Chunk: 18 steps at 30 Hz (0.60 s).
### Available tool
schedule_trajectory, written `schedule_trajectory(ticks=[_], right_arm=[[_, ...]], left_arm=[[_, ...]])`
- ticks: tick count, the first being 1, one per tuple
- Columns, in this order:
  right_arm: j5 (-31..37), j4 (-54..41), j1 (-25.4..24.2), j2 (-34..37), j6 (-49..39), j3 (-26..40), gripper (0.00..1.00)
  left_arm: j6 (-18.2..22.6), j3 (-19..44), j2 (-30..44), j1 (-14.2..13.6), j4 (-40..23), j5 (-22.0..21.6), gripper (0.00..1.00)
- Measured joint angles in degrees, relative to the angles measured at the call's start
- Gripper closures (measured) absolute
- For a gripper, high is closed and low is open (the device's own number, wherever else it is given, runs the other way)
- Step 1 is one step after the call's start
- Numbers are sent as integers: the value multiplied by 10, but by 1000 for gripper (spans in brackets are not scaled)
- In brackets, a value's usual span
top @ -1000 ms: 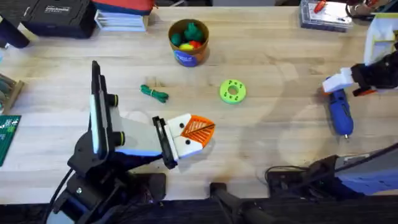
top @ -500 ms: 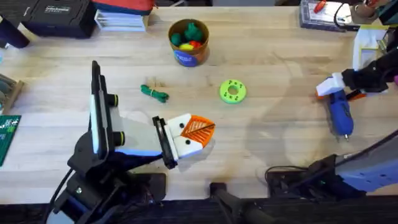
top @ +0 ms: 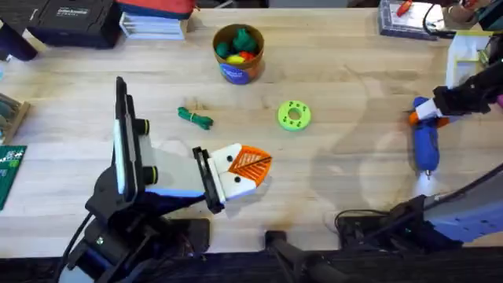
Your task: Pick up the gripper from the table and insert it into the empty holder that is missing its gripper. Then pick up a screw, insert it into the mounting hole, and use the screwdriver to tighten it. Finally, clean up the table by picking up the vegetable and placing it into the bucket.
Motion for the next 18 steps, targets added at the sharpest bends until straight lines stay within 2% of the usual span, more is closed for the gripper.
schedule_trajectory(ticks=[10, 18], right_arm=[[0, 5, 0, -15, 7, 0, 970], [0, 36, 0, -127, 47, 2, 970]], left_arm=[[0, 0, 0, 0, 0, 0, 991], [0, 0, 0, 0, 0, 0, 991]])
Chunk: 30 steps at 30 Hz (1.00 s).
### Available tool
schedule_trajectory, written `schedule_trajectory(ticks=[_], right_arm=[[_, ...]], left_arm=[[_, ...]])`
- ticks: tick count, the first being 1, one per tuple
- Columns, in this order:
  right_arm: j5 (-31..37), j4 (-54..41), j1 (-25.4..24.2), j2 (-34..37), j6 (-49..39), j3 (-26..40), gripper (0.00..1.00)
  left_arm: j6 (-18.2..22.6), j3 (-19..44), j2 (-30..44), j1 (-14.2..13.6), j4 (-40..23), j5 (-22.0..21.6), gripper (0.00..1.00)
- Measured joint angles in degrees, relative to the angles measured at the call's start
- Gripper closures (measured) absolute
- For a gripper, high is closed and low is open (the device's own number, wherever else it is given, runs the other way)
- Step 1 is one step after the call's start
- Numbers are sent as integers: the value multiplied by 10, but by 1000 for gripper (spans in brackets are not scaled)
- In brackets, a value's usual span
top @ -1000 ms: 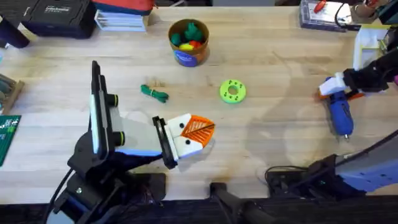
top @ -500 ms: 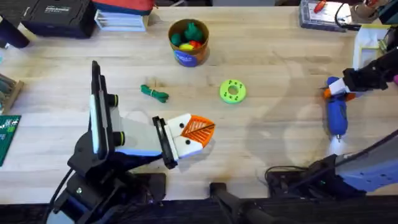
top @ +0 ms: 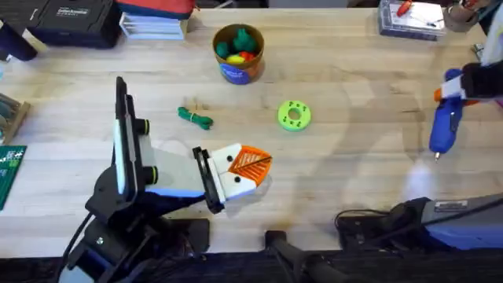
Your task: Pick up the gripper from the table and insert it into the empty holder that is missing its gripper. Then pick up a screw, insert it into the mounting hole, and use the screwdriver to tighten it. Finally, clean up the table by picking up the vegetable and placing it into the bucket.
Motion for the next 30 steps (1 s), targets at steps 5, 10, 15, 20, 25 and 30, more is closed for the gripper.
schedule_trajectory(ticks=[5, 10, 15, 20, 25, 30], right_arm=[[-29, 33, 0, -67, 45, 0, 970], [-71, 44, 0, -125, 75, 0, 970], [-120, 64, 2, -184, 87, -16, 970], [-159, 110, 17, -265, 98, -82, 970], [-206, 168, 39, -354, 128, -162, 970], [-226, 223, 91, -440, 173, -224, 970]], left_arm=[[0, 0, 0, 0, 0, 0, 991], [0, 0, 0, 0, 0, 0, 991], [0, 0, 0, 0, 0, 0, 991], [0, 0, 0, 0, 0, 0, 991], [0, 0, 0, 0, 0, 0, 991], [0, 0, 0, 0, 0, 0, 991]])
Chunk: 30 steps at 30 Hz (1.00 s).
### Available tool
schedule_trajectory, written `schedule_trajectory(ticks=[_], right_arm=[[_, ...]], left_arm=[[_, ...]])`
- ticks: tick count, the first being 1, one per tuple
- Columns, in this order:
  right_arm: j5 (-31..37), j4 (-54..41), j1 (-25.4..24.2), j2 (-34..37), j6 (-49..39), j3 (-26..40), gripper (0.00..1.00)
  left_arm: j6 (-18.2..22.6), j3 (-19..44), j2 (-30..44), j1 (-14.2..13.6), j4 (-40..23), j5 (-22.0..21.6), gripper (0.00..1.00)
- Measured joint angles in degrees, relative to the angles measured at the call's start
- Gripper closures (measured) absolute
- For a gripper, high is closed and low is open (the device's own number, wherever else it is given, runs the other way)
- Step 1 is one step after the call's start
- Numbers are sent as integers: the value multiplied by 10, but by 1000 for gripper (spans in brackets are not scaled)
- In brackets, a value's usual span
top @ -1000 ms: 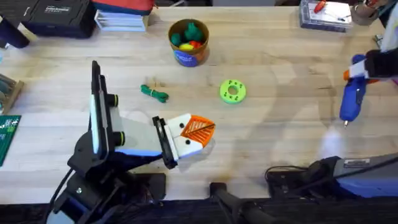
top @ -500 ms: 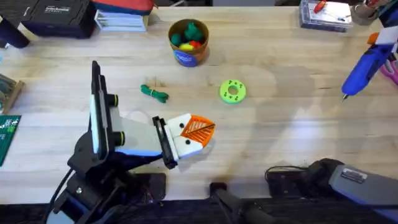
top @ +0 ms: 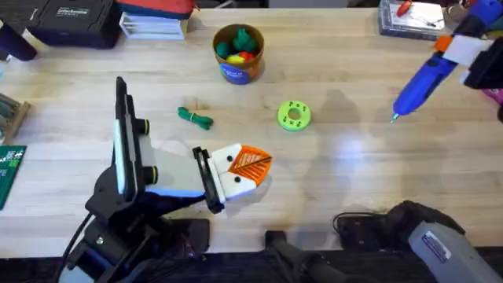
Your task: Pick up the gripper from the table and insert it into the empty holder that is missing its gripper. Then pick up a screw, insert it into the mounting hole, and use the screwdriver to tighten it. Finally, clean up the table by picking up the vegetable and placing it into the bucket.
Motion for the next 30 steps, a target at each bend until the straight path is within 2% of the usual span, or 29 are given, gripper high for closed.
schedule_trajectory(ticks=[7, 17, 22, 30], right_arm=[[-13, 72, 119, -78, 56, -35, 970], [-21, 110, 293, -69, 122, -38, 970], [-23, 110, 342, -53, 140, -38, 970], [-23, 145, 370, -61, 155, -59, 970]], left_arm=[[0, 0, 0, 0, 0, 0, 991], [0, 0, 0, 0, 0, 0, 991], [0, 0, 0, 0, 0, 0, 991], [0, 0, 0, 0, 0, 0, 991]])
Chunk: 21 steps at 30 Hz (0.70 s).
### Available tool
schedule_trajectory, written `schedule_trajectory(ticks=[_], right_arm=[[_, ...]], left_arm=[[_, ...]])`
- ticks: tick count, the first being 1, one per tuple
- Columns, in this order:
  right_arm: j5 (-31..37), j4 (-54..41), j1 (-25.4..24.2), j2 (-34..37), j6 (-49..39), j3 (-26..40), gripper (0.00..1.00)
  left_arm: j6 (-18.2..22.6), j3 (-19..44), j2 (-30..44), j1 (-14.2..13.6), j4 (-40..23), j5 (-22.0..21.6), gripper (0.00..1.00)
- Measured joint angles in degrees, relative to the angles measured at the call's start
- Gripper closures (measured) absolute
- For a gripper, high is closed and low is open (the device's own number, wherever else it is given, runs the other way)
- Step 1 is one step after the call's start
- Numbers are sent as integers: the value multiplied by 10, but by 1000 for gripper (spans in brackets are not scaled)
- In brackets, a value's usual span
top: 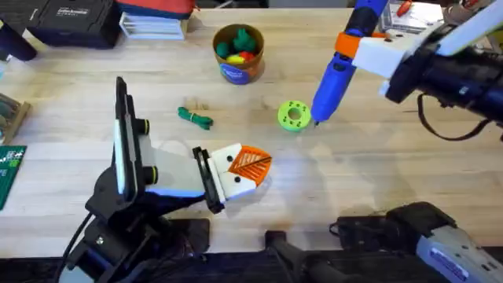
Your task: Pick up the gripper from the table and insert it into the empty holder that is missing its gripper. Then pick up a screw, insert it into the mounting hole, and use the screwdriver to tighten it. Finally, clean up the table by picking up the vegetable and placing it into the bucket.
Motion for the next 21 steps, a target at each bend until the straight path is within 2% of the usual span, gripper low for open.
schedule_trajectory(ticks=[11, 21], right_arm=[[-2, 237, 38, -134, 71, -146, 970], [-5, 385, 125, -113, 92, -160, 970]], left_arm=[[0, 0, 0, 0, 0, 0, 992], [0, 0, 0, 0, 0, 0, 991]])
